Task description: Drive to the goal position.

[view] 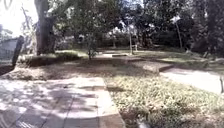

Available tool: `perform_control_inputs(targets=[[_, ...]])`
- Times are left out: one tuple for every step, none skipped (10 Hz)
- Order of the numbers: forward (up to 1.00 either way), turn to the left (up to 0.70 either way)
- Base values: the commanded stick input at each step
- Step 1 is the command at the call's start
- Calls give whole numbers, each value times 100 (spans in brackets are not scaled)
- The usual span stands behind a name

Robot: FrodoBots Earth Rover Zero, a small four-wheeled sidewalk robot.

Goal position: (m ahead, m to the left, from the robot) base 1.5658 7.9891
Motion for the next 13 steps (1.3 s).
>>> perform_control_inputs(targets=[[50, 50], [50, 50], [50, 50], [50, 50], [50, 0], [50, 0], [50, 0], [50, 0], [50, 43], [50, 50], [50, 50], [50, 50], [50, 50]])
